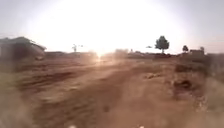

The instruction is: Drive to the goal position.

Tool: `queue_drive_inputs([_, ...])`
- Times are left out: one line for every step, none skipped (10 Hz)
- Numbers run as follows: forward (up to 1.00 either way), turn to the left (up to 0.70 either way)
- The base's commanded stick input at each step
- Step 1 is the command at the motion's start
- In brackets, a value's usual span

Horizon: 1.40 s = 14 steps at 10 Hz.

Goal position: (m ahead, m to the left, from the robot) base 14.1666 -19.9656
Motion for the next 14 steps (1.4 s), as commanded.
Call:
queue_drive_inputs([0.70, -0.26])
queue_drive_inputs([0.70, -0.11])
queue_drive_inputs([0.70, 0.00])
queue_drive_inputs([0.70, 0.00])
queue_drive_inputs([0.70, 0.00])
queue_drive_inputs([0.70, 0.00])
queue_drive_inputs([0.70, 0.00])
queue_drive_inputs([0.70, 0.00])
queue_drive_inputs([0.70, 0.00])
queue_drive_inputs([0.70, 0.00])
queue_drive_inputs([0.70, 0.00])
queue_drive_inputs([0.70, 0.00])
queue_drive_inputs([0.70, 0.00])
queue_drive_inputs([0.70, 0.00])
